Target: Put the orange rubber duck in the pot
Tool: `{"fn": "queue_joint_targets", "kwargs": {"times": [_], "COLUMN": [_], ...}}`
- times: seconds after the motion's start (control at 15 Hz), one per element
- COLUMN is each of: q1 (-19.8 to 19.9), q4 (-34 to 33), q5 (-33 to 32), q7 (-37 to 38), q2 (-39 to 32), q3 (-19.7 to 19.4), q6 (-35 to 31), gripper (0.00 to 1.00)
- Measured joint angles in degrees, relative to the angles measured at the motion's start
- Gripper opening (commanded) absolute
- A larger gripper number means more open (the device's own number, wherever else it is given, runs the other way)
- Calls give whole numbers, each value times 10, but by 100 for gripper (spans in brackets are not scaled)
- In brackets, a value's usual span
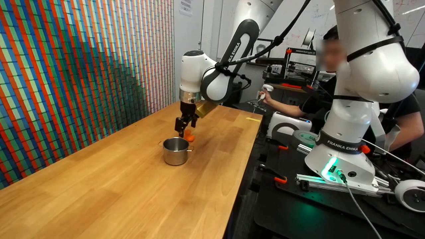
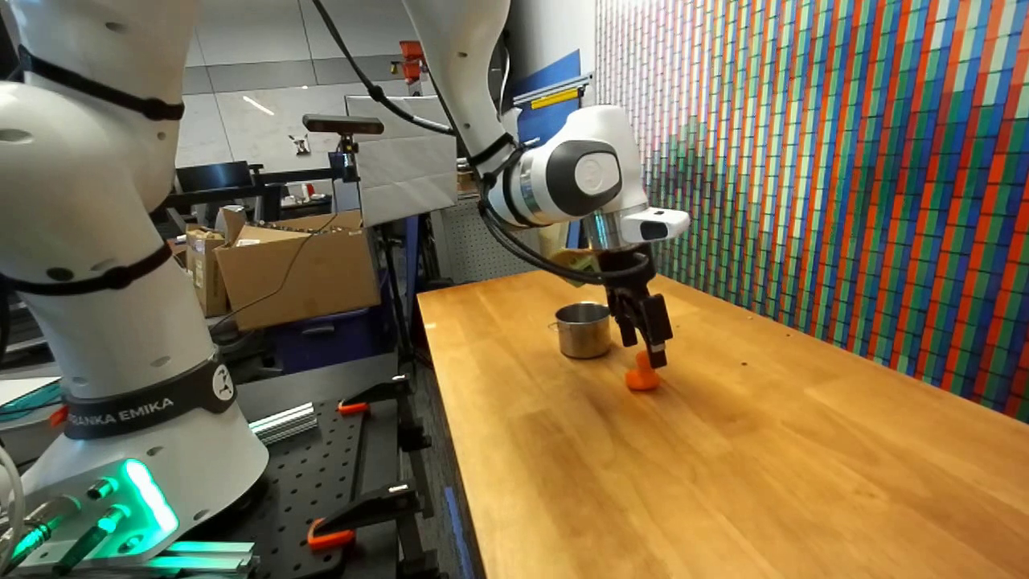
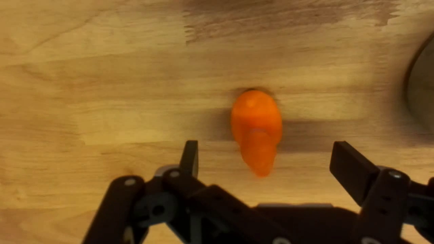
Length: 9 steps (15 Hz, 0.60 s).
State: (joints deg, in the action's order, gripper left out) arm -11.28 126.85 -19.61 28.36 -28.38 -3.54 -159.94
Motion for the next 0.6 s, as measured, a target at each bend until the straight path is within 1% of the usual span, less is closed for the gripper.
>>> {"fn": "queue_joint_targets", "kwargs": {"times": [0.07,0.13,0.2,0.27,0.4,0.6], "q1": [-3,-4,-4,-4,-4,-3], "q4": [-8,-15,-21,-25,-32,-37], "q5": [7,13,21,30,53,85], "q7": [-1,-2,-3,-6,-12,-25], "q2": [-14,-25,-37,-46,-61,-63], "q3": [-6,-11,-16,-20,-23,-23], "q6": [-1,-1,-1,-2,-3,-3], "gripper": [98,73,73,66,49,28]}}
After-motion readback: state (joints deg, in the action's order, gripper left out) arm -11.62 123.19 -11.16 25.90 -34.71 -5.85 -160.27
